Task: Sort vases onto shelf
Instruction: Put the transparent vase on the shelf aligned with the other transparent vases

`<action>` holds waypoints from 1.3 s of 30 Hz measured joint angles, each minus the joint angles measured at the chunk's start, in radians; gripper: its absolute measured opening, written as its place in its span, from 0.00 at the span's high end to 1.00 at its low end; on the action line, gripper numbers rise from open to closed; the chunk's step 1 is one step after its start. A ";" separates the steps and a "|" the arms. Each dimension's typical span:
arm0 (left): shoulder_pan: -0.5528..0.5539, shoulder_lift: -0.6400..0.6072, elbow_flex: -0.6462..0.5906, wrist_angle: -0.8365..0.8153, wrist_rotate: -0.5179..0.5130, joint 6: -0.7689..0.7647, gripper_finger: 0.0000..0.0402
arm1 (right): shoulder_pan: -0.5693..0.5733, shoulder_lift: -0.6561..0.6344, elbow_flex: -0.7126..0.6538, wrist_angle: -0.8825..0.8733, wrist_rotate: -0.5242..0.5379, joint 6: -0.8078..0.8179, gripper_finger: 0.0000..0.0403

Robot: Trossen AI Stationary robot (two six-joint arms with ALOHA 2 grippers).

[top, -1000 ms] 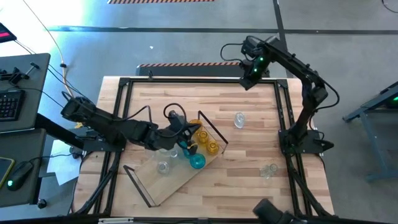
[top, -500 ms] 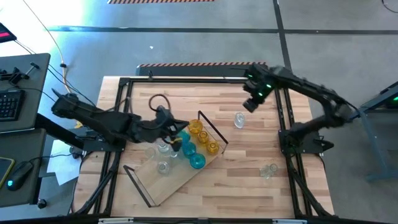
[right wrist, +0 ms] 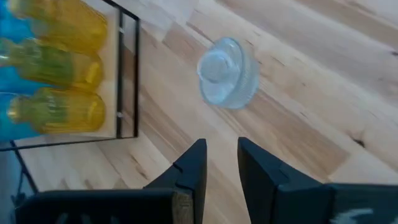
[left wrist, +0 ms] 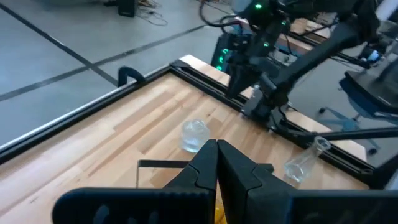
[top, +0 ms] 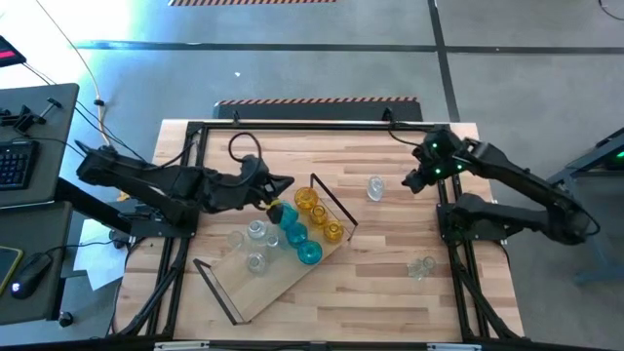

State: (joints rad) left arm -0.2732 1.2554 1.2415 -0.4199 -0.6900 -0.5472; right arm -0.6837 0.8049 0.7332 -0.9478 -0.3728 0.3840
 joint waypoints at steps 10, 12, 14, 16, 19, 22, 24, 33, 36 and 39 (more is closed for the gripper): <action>0.012 0.021 -0.001 0.016 0.051 -0.025 1.00 | 0.063 0.222 0.021 0.161 0.025 -0.026 0.82; 0.012 0.019 0.000 0.015 0.051 -0.025 1.00 | 0.071 0.283 0.021 0.185 0.026 -0.037 0.82; 0.012 0.021 0.000 0.014 0.051 -0.025 1.00 | 0.083 0.341 0.022 0.197 0.033 -0.049 0.82; 0.011 0.020 0.000 0.015 0.054 -0.025 1.00 | 0.095 0.388 0.022 0.211 0.052 -0.057 0.82; 0.011 0.020 0.000 0.015 0.058 -0.026 1.00 | 0.112 0.422 0.022 0.246 0.086 -0.061 0.82; 0.011 0.020 0.000 0.014 0.058 -0.026 1.00 | 0.117 0.427 0.022 0.290 0.091 -0.052 0.82; 0.011 0.020 0.000 0.014 0.058 -0.026 1.00 | 0.117 0.427 0.023 0.310 0.109 -0.044 0.82; 0.011 0.020 0.000 0.013 0.058 -0.026 1.00 | 0.117 0.427 0.023 0.319 0.133 -0.042 0.82; 0.011 0.020 0.000 0.013 0.058 -0.026 1.00 | 0.117 0.427 0.023 0.319 0.156 -0.041 0.82; 0.011 0.020 0.000 0.013 0.059 -0.026 1.00 | 0.117 0.427 0.023 0.322 0.182 -0.043 0.82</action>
State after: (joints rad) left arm -0.2626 1.2758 1.2411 -0.4065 -0.6313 -0.5732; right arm -0.5667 1.2320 0.7563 -0.6255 -0.1908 0.3408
